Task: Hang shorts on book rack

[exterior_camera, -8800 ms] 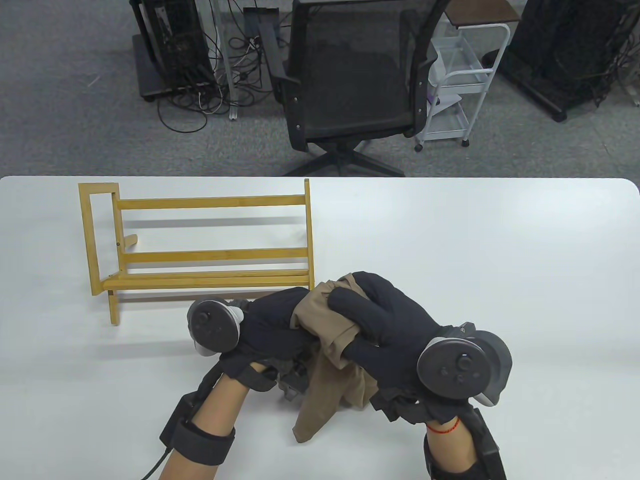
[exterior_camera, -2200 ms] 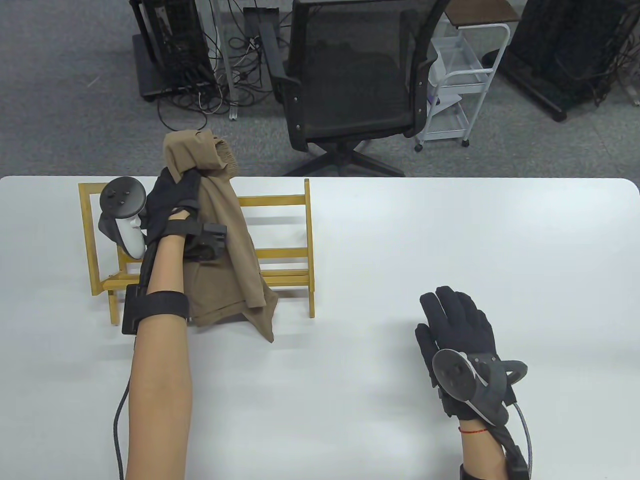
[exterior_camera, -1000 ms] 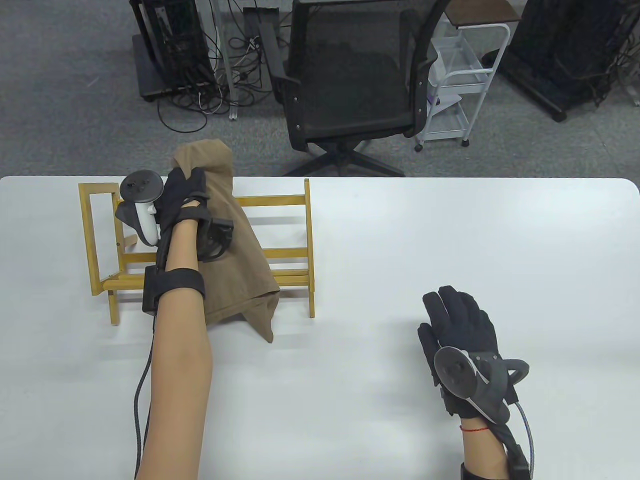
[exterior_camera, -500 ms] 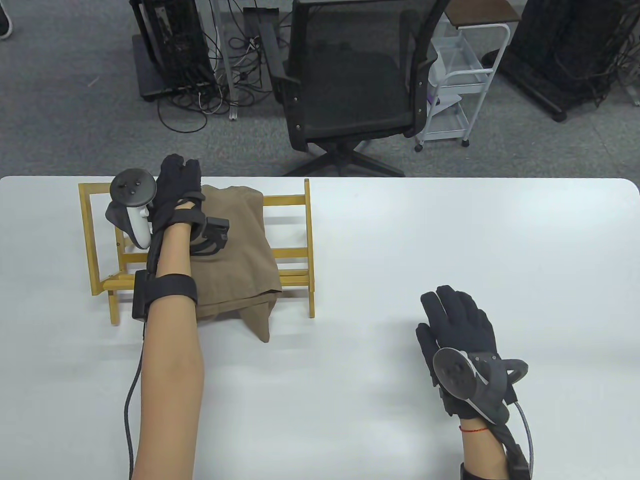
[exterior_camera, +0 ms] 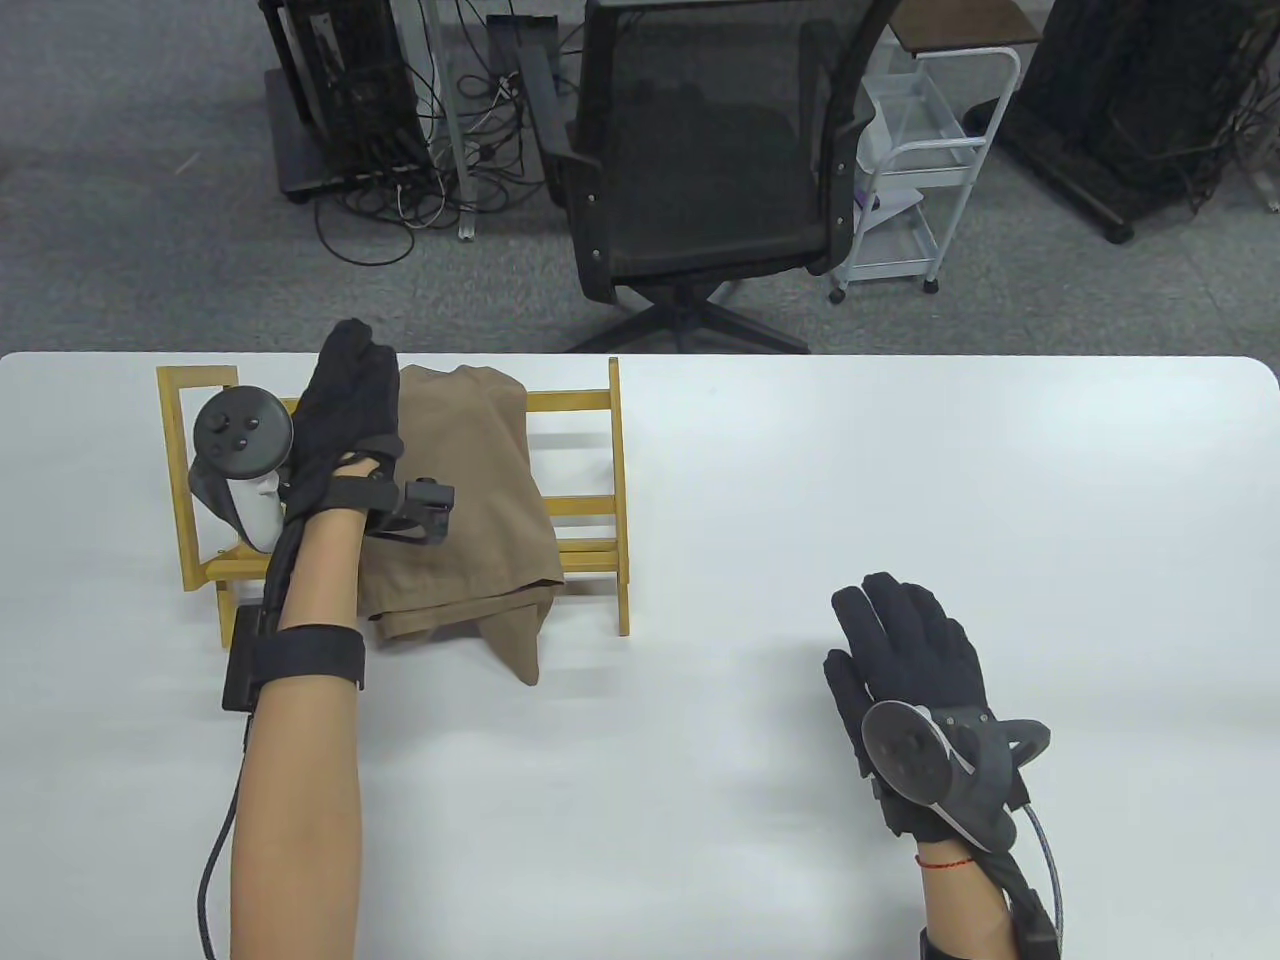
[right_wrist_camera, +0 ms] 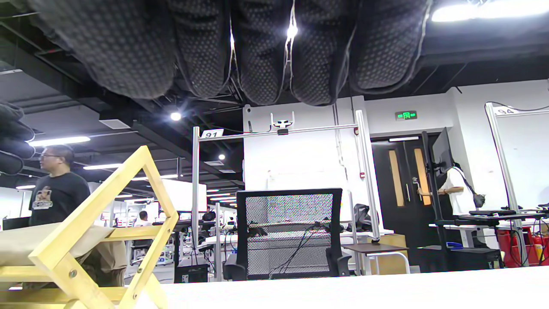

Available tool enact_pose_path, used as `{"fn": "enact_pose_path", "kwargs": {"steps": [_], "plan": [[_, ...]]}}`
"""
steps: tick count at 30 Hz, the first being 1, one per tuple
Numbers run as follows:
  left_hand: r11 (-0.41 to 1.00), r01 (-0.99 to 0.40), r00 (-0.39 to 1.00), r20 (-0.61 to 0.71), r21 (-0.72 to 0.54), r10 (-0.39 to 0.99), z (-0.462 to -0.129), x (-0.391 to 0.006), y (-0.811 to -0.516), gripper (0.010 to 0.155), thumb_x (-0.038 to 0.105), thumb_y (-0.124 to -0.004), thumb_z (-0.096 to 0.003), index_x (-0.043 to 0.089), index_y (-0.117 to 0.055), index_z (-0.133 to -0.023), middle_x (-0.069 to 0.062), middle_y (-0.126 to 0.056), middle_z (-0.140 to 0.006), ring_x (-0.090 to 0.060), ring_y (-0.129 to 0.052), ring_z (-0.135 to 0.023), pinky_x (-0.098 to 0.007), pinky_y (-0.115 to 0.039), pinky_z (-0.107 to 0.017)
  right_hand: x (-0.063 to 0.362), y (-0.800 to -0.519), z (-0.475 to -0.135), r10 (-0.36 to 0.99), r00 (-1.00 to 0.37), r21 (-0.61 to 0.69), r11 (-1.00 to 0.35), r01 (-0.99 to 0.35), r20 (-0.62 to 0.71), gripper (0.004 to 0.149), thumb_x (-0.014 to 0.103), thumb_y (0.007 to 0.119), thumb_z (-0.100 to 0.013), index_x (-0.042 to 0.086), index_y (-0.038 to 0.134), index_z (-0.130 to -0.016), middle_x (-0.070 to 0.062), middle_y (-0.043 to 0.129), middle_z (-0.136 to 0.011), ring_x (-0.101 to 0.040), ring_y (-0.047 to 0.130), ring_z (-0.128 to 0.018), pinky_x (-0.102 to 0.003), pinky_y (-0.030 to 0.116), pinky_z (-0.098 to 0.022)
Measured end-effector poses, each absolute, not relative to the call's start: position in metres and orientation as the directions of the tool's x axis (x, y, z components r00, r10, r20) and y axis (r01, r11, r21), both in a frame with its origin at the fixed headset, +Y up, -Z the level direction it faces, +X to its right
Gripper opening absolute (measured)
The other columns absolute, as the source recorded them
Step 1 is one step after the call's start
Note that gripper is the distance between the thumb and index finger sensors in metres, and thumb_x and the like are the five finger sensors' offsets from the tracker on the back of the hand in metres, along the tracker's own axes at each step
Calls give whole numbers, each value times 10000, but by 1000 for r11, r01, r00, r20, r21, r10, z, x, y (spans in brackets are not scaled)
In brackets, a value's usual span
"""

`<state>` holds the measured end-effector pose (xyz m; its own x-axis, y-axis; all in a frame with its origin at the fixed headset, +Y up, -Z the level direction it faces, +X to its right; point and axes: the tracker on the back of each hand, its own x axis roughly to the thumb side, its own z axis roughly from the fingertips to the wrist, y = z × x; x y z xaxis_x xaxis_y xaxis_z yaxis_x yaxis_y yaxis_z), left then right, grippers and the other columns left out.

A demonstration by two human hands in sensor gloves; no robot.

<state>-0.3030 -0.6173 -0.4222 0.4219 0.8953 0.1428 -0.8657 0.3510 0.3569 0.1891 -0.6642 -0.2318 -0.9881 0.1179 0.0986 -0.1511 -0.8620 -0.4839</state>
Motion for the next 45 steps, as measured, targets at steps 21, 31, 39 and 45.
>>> {"fn": "enact_pose_path", "kwargs": {"steps": [21,31,39,45], "plan": [[436,-863,504,376,256,778,-336,-290,-626,611,526,-712,-519,233,-624,-1048,-74,-712,-1069,-442,-672,-992,-641,-541,-668,179,-667,-228,122,-982,-474,-863,-177,146,569,546,755,-450,394,655,-988,56,661,-1127,-275,724,-1027,-472,663,-751],[469,-856,515,434,216,740,-314,-279,-636,605,523,-712,-518,235,-636,-1044,-72,-710,-1072,-445,-658,-1000,-649,-528,-669,178,-667,-227,118,-981,-471,-864,-178,155,566,544,755,-451,394,657,-987,60,663,-1126,-271,725,-1027,-465,656,-756],[555,-815,557,489,166,671,-287,-268,-644,602,518,-713,-517,232,-647,-1042,-76,-707,-1076,-448,-646,-1007,-658,-516,-670,175,-668,-227,115,-979,-463,-868,-181,167,564,542,755,-451,395,657,-987,59,665,-1125,-273,725,-1027,-466,655,-756],[631,-758,606,538,165,587,-262,-259,-647,596,516,-712,-517,233,-660,-1039,-79,-716,-1076,-452,-650,-1009,-666,-511,-672,173,-668,-227,114,-977,-459,-869,-186,180,563,543,754,-451,396,657,-986,61,666,-1124,-272,726,-1027,-465,655,-757]]}}
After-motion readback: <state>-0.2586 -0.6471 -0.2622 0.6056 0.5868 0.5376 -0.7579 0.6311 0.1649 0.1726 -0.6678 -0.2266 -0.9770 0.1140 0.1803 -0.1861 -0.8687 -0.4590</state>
